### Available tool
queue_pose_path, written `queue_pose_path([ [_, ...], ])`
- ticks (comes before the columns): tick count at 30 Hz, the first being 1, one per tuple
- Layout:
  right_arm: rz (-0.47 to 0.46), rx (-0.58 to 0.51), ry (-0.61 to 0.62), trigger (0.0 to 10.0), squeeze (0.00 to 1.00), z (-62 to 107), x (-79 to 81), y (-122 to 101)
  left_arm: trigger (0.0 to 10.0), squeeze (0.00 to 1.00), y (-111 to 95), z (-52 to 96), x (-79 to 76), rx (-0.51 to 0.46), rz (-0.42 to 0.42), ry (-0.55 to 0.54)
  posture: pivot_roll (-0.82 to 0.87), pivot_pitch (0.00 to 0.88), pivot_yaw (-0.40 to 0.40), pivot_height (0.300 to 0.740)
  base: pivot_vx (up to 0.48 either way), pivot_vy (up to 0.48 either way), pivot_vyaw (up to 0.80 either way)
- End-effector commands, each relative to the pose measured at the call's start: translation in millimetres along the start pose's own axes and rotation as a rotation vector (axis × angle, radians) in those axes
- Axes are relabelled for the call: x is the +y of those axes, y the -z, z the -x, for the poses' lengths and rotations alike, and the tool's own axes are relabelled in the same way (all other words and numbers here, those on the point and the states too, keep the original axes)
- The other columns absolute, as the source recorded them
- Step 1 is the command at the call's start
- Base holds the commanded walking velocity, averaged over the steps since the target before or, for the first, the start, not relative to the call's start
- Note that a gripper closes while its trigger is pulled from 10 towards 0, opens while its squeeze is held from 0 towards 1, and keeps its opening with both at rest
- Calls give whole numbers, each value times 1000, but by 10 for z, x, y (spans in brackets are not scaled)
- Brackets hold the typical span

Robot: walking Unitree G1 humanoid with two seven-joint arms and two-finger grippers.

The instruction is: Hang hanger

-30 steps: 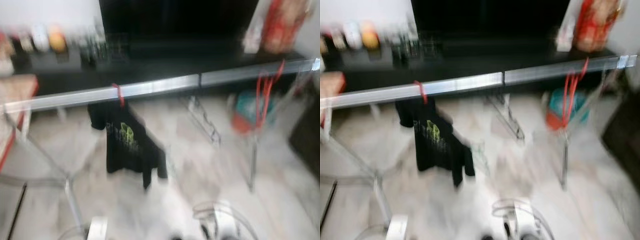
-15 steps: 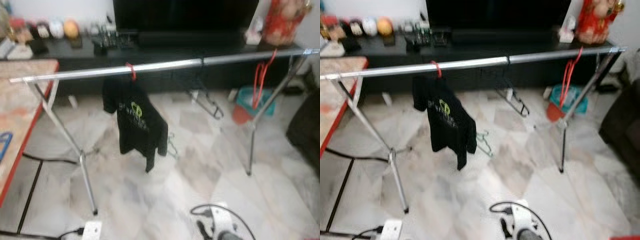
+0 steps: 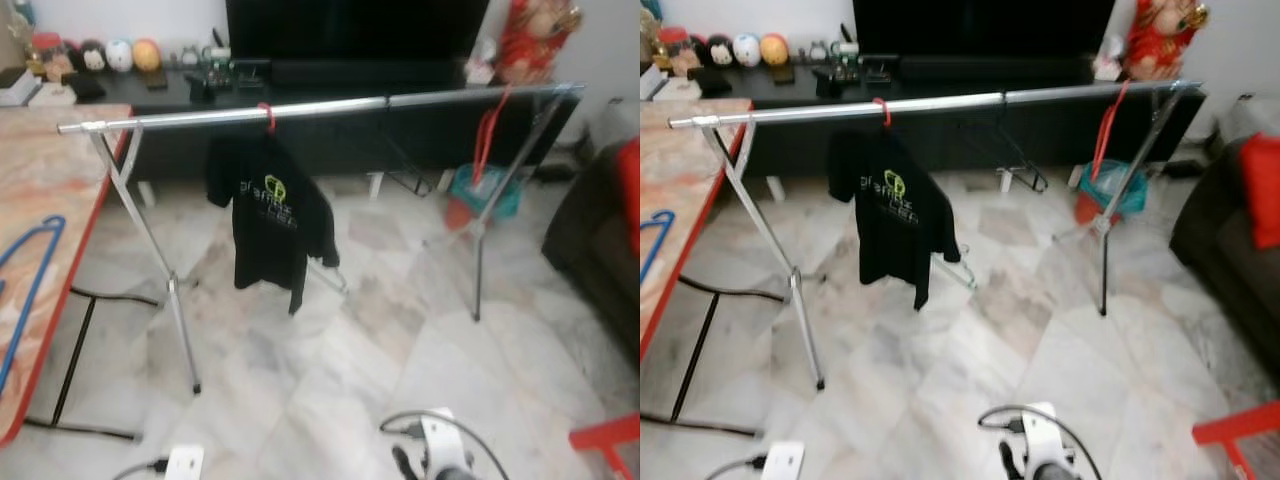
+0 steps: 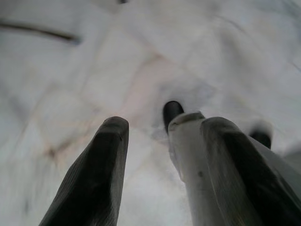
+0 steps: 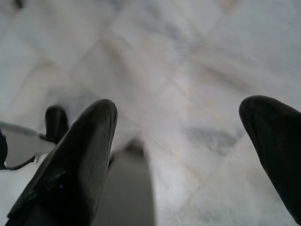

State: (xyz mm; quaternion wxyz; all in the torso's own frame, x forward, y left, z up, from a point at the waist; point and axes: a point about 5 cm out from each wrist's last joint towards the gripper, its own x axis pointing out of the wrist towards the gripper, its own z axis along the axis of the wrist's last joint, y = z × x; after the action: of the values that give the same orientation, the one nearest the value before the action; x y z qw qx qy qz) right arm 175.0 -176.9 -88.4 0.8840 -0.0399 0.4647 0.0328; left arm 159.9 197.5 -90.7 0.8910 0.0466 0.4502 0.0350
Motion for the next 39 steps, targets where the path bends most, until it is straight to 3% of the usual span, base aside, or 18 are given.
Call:
queue_pose_path([
  [1,2,-28,10,10000,0,-12,-24,-90,10000,0,185,43,-7,69,-1,0,7,63,-34,740,0,0,0],
  [7,5,-17,9,10000,0,-15,-20,-87,10000,0,185,43,3,69,3,-5,7,69,-32,740,0,0,-72],
  [39,17,-12,4,10000,0,-20,-1,-100,10000,0,176,40,24,69,-38,-8,14,73,-25,740,0,-35,-778],
])
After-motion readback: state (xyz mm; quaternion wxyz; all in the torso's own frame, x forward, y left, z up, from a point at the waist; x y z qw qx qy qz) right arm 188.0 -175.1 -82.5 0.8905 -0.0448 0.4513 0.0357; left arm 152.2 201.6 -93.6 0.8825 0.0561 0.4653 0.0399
